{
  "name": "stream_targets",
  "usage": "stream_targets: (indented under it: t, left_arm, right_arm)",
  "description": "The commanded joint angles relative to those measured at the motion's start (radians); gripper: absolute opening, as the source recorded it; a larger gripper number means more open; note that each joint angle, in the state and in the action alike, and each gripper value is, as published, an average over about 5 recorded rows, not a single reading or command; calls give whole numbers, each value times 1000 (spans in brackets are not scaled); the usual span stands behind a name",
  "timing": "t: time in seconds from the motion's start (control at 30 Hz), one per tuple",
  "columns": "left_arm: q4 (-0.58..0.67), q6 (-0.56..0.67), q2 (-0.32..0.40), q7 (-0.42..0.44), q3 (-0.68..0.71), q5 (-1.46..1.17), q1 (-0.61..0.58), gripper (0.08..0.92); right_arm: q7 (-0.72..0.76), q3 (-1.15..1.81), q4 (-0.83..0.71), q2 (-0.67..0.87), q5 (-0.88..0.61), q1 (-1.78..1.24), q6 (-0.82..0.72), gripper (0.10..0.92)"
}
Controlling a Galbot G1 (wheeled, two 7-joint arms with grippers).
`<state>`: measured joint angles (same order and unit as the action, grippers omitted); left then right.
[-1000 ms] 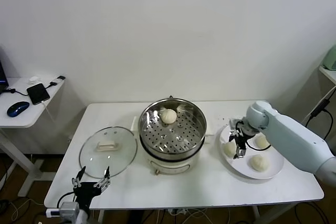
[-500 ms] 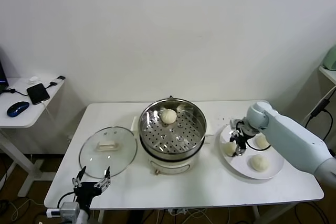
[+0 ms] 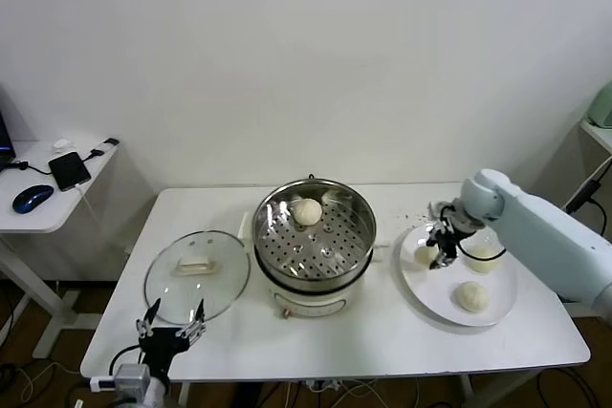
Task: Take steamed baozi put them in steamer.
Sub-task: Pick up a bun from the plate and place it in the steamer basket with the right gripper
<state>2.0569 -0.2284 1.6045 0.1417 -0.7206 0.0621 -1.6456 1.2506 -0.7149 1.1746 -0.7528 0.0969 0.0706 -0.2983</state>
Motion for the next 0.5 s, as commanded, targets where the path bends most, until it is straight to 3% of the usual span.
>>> stream_targets:
  t: [0.03, 0.27, 0.5]
  left_arm:
    - [-8, 8, 5, -4, 2, 29, 11, 823]
    - [2, 15, -1, -15, -5, 29, 18, 823]
    - [18, 14, -4, -16, -4, 24, 16, 823]
  right_arm:
    - [31, -310, 137, 33, -263, 427, -67, 534]
    - [16, -441, 155, -130, -452, 612, -196, 529]
    - [-19, -468, 80, -331, -533, 610, -272, 527]
